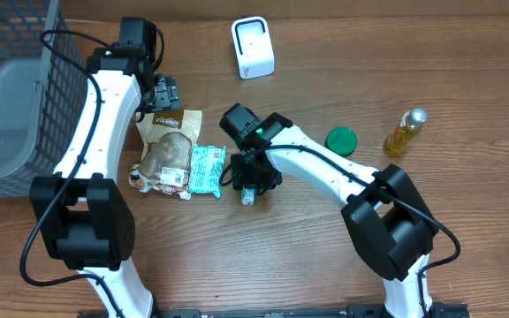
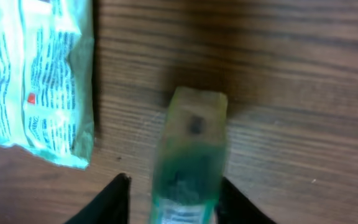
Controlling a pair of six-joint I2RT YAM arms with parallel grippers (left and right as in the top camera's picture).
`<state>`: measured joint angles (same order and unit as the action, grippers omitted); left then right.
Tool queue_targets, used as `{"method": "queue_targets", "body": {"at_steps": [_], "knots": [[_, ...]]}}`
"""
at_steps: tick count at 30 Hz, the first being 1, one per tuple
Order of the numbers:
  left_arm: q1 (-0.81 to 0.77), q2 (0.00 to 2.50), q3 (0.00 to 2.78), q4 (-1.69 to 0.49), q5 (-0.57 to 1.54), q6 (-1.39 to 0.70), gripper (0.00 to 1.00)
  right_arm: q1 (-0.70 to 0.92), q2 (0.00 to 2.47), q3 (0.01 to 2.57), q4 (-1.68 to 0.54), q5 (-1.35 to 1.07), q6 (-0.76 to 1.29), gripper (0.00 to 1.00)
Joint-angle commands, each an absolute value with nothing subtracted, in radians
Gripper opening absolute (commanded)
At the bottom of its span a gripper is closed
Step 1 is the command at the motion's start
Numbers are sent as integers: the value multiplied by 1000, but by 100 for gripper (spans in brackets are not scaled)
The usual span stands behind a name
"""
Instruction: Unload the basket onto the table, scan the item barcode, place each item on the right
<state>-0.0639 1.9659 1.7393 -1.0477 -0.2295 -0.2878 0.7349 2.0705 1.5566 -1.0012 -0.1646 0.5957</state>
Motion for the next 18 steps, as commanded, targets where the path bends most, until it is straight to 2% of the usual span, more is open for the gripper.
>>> {"method": "queue_targets", "body": {"at_steps": [1, 7, 9, 14, 18], "knots": [[-68, 1962, 1751, -1046, -243, -288, 100, 741, 2076, 1551, -997, -150, 603, 35], [-68, 1962, 1751, -1046, -243, -288, 100, 741, 2076, 1551, -997, -146, 603, 33], [-68, 1962, 1751, -1046, -243, -288, 99, 741, 2076, 1551, -998, -128, 602, 22], [-68, 1962, 1751, -1046, -243, -288, 99, 732, 2076, 1551, -1001, -98, 602, 5], [-68, 1962, 1751, -1046, -243, -288, 100, 704, 2076, 1555, -1010, -97, 595, 4]]}}
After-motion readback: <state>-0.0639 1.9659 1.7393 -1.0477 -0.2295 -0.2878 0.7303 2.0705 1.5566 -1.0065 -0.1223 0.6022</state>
